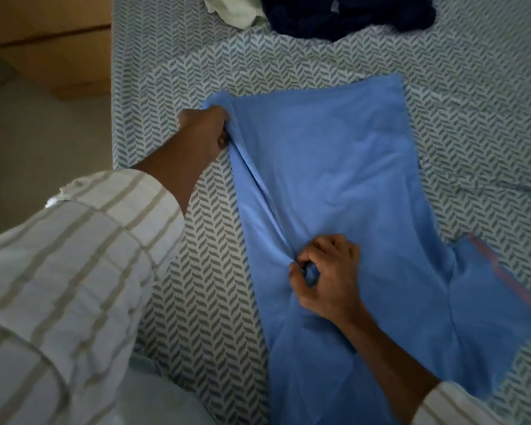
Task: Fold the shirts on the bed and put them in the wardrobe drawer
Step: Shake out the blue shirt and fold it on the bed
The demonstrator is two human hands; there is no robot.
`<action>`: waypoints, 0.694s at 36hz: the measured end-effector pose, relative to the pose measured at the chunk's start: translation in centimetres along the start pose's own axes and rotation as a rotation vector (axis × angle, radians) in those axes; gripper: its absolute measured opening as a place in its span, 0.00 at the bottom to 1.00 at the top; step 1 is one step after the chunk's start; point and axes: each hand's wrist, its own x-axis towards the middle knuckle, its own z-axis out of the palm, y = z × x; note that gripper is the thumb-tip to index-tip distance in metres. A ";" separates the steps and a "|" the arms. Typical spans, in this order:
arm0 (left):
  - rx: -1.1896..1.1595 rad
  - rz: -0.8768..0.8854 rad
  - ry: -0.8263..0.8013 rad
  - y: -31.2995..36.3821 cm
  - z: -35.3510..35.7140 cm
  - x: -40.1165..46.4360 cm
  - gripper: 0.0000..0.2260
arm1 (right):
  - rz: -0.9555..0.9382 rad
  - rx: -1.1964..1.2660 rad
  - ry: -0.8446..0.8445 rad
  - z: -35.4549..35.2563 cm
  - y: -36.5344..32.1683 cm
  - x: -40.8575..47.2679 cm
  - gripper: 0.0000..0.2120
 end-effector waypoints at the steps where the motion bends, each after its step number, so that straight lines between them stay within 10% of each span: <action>1: 0.002 0.045 0.017 0.6 0.5 -0.2 0.16 | 0.008 0.029 0.015 -0.1 0.0 0.0 0.08; 25: 0.102 0.338 -0.110 -2.3 2.3 -6.0 0.07 | 0.129 0.187 0.017 0.4 0.9 0.4 0.10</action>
